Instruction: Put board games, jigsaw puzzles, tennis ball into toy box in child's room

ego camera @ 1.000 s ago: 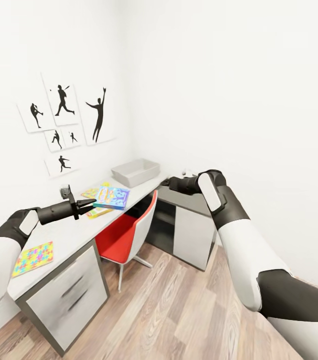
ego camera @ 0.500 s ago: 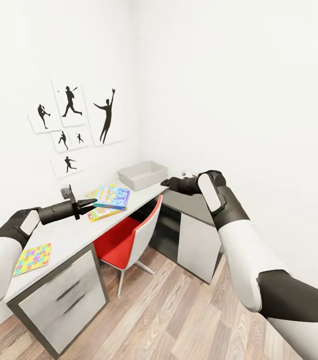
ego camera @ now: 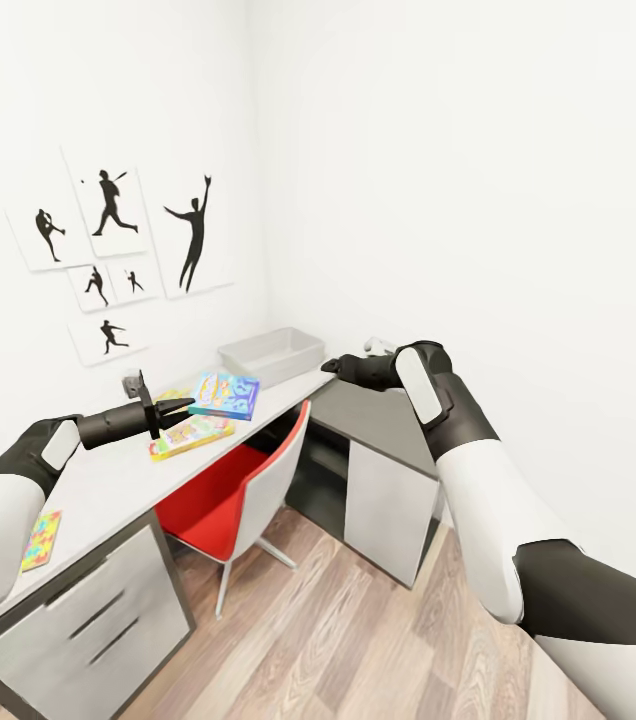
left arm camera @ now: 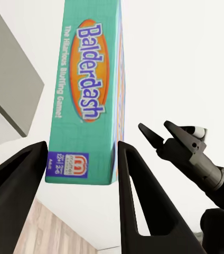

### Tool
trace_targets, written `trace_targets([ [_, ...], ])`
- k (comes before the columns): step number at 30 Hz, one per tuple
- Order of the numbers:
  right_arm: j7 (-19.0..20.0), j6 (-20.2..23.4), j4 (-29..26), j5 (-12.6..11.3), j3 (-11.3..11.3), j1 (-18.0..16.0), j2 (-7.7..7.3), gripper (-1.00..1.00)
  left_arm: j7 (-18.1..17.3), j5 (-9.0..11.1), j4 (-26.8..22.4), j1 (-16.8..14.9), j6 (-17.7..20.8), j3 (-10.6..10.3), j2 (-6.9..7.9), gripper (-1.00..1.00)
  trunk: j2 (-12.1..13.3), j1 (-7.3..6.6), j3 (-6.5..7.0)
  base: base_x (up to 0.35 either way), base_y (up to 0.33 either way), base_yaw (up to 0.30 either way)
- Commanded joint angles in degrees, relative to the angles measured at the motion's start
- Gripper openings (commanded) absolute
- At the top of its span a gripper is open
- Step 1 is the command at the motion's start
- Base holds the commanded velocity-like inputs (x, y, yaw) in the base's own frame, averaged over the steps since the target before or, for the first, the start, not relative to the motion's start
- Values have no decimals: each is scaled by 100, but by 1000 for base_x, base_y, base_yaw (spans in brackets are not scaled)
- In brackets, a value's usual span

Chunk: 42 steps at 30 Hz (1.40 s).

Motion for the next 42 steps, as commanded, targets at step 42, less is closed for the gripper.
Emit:
trace_targets([
  [42, -22, -12, 23, -29, 5, -6, 0, 100, -15, 17, 2, -7, 34, 28, -13, -100, -13, 7, 19, 235, -83, 37],
])
